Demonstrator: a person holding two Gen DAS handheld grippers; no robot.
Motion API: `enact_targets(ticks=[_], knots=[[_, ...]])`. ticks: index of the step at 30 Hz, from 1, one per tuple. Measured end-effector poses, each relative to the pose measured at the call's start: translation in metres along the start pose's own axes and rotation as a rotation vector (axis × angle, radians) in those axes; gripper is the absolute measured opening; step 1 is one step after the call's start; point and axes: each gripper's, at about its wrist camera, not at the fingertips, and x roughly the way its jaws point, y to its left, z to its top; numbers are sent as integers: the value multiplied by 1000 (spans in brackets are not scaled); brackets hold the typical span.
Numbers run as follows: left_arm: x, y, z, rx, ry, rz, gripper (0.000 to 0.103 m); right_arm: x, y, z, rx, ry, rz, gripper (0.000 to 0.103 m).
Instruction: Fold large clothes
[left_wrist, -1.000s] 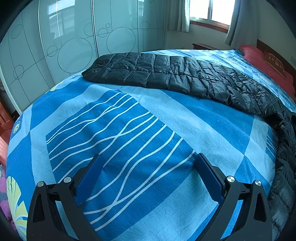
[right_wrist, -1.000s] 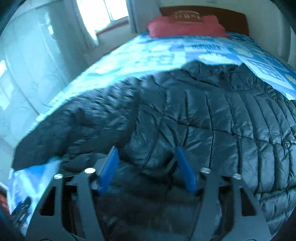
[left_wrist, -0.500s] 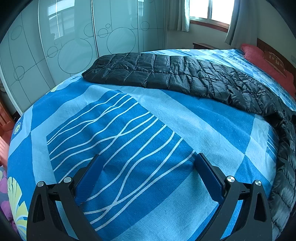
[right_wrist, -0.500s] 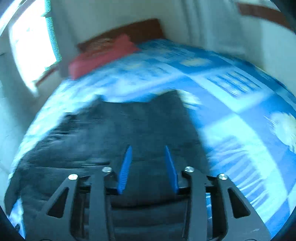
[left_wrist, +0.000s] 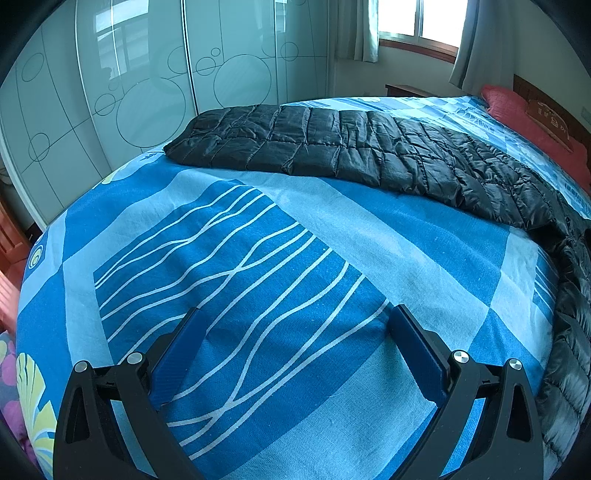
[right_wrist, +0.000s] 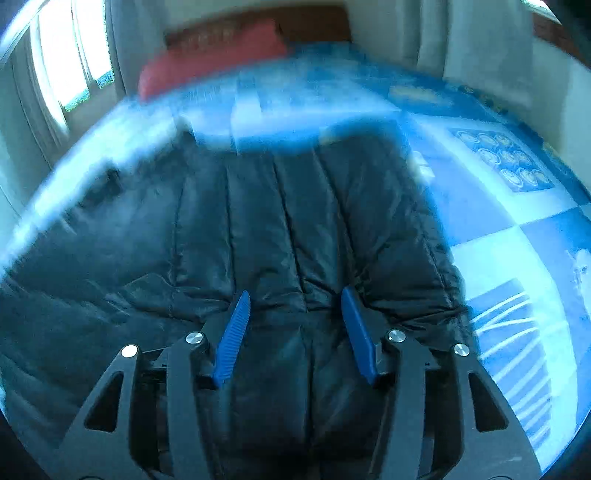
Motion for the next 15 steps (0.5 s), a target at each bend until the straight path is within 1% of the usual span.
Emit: enact_targets(ticks=[1,3,4,5,6,7,9,10,12,13,14,15], knots=[[0,0,0,0,-1,-1,99,-6,7,6,-12,-15,2,51],[0,0,0,-2,0,-2,99,-18,14,17,10,-65,62,51],[1,0,0,0,0,1,99,-21,19,22,16,-86,70,53],[1,0,0,2,-1,4,99,-21,24,29,17,-99,72,61],[1,0,0,3,-1,4,99,-18,29,31,18,-101,77,66],[0,0,0,1,0,3,99,-11,31,32,23,-94,87,72],[0,0,0,2,-2,3,99,24,38,31,29,12,87,76],[0,0,0,2,-2,3,99,32,40,26,18,7,71,79],[0,0,0,2,-3,3,99,18,46,27,8,-17,37,79],[0,0,0,0,-2,1,99,10,48,25,12,-21,53,79],[1,0,0,-1,-1,-1,99,-1,49,20,17,-30,97,79],[0,0,0,0,-2,1,99,-11,50,14,19,-46,109,79]])
